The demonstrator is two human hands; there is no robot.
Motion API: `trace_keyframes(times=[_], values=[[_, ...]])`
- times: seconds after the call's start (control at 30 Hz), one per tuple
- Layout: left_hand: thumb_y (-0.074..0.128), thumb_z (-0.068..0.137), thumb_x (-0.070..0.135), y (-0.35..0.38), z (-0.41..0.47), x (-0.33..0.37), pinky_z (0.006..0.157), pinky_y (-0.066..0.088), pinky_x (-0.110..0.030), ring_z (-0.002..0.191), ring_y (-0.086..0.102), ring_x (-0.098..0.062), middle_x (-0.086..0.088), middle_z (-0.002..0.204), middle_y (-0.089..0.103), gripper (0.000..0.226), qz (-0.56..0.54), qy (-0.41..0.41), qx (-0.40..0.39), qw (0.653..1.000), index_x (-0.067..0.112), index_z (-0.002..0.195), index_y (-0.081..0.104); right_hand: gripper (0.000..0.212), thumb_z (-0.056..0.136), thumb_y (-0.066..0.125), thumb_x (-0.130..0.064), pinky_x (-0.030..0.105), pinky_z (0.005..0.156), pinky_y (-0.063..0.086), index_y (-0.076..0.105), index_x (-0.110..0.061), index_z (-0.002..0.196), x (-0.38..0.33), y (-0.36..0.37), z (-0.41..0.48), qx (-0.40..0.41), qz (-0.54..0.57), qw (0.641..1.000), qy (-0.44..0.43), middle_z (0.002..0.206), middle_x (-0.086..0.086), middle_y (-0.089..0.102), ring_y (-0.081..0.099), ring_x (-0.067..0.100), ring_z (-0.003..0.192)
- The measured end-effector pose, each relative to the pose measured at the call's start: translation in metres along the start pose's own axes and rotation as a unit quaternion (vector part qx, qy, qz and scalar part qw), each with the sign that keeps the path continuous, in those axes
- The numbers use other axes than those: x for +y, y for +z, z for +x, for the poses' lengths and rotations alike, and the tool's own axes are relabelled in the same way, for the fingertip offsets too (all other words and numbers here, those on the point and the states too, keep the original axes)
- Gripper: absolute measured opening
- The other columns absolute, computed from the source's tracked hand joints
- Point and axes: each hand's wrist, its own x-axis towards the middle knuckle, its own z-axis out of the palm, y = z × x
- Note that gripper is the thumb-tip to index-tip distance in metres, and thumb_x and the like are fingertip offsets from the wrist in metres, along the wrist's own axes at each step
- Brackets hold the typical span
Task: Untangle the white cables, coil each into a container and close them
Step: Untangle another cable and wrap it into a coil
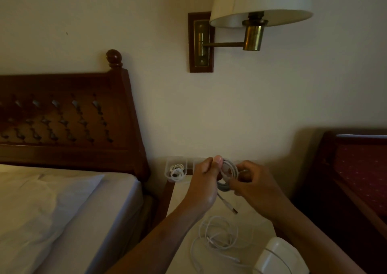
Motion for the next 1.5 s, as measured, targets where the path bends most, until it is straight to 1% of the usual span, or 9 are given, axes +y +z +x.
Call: trace_keyframes(times=[0.17,0.23,0.37,0.47,0.67,0.93,1.1,1.33,1.5], values=[[0.052,0.105,0.043,0.005,0.0,0.007,0.074,0.05,-0.019,0.082,0.072,0.001,0.008,0.083,0.079,0.041,-0.048,-0.061,0.041,0.996,0.022,0.08,0.077,0.027,0.087,0.075,-0.01,0.018,0.068,0.057,0.073,-0.024,0.11,0.0,0.004,-0.005,-0.003,0.093,0.995,-0.035,0.093,-0.006,0.079,0.075,0.011,0.084],[0.052,0.104,0.045,0.005,0.001,0.009,0.074,0.048,-0.023,0.078,0.072,0.002,0.008,0.084,0.079,0.041,-0.049,-0.083,0.035,0.995,0.021,0.084,0.078,0.029,0.087,0.074,-0.005,0.019,0.07,0.058,0.074,-0.02,0.112,0.001,0.005,-0.006,0.004,0.132,0.991,-0.033,0.095,-0.002,0.079,0.076,0.014,0.086],[0.049,0.106,0.045,0.003,0.0,0.013,0.061,0.05,-0.009,0.074,0.068,0.014,0.021,0.077,0.076,0.039,-0.038,-0.084,0.013,0.996,0.022,0.091,0.076,0.037,0.088,0.069,0.005,0.039,0.086,0.059,0.07,-0.012,0.121,0.007,0.007,-0.009,-0.018,0.251,0.968,-0.005,0.106,0.012,0.078,0.075,0.028,0.1],[0.046,0.107,0.045,0.004,-0.001,0.01,0.062,0.051,-0.01,0.073,0.069,0.01,0.012,0.08,0.078,0.041,-0.027,-0.093,0.012,0.995,0.019,0.094,0.074,0.048,0.087,0.071,0.002,0.03,0.078,0.059,0.061,-0.019,0.129,0.008,0.007,-0.01,-0.02,0.318,0.948,0.026,0.107,0.013,0.077,0.075,0.028,0.1],[0.045,0.108,0.043,-0.002,-0.001,0.009,0.065,0.049,-0.009,0.081,0.072,-0.007,-0.003,0.087,0.076,0.05,-0.019,-0.058,-0.028,0.998,0.005,0.095,0.074,0.041,0.092,0.068,-0.001,0.027,0.068,0.057,0.058,-0.025,0.125,0.004,0.008,-0.01,0.026,0.157,0.987,-0.03,0.089,0.004,0.08,0.077,0.019,0.082],[0.059,0.104,0.027,-0.014,-0.002,0.015,0.058,0.045,-0.005,0.069,0.069,0.004,0.011,0.072,0.074,0.044,-0.004,-0.052,-0.049,0.997,0.032,0.065,0.079,0.038,0.092,0.071,-0.007,0.018,0.065,0.056,0.055,-0.023,0.123,0.0,0.006,-0.012,0.037,0.135,0.989,-0.053,0.089,-0.001,0.079,0.076,0.013,0.081],[0.06,0.103,0.036,-0.019,-0.001,0.012,0.074,0.03,-0.037,0.075,0.049,-0.017,0.004,0.068,0.054,0.037,-0.049,-0.116,-0.062,0.99,0.028,0.068,0.067,0.035,0.094,0.07,-0.011,0.027,0.076,0.061,0.058,-0.031,0.121,-0.002,-0.002,-0.013,-0.015,0.058,0.992,-0.108,0.1,-0.003,0.077,0.075,0.014,0.093],[0.059,0.103,0.037,-0.02,-0.005,0.012,0.077,0.025,-0.041,0.068,0.043,-0.014,0.007,0.064,0.048,0.037,-0.056,-0.12,-0.114,0.985,0.031,0.067,0.066,0.041,0.083,0.077,-0.002,0.028,0.064,0.061,0.066,-0.024,0.116,-0.002,-0.006,-0.01,0.021,0.078,0.995,-0.051,0.089,-0.001,0.078,0.076,0.017,0.078],[0.061,0.102,0.035,-0.017,-0.008,0.008,0.078,0.031,-0.039,0.071,0.05,-0.014,0.006,0.067,0.053,0.03,-0.068,-0.089,-0.098,0.989,0.025,0.075,0.066,0.042,0.082,0.079,-0.001,0.026,0.071,0.062,0.066,-0.022,0.115,0.0,-0.009,-0.01,0.01,0.088,0.992,-0.09,0.094,0.0,0.078,0.076,0.016,0.084]])
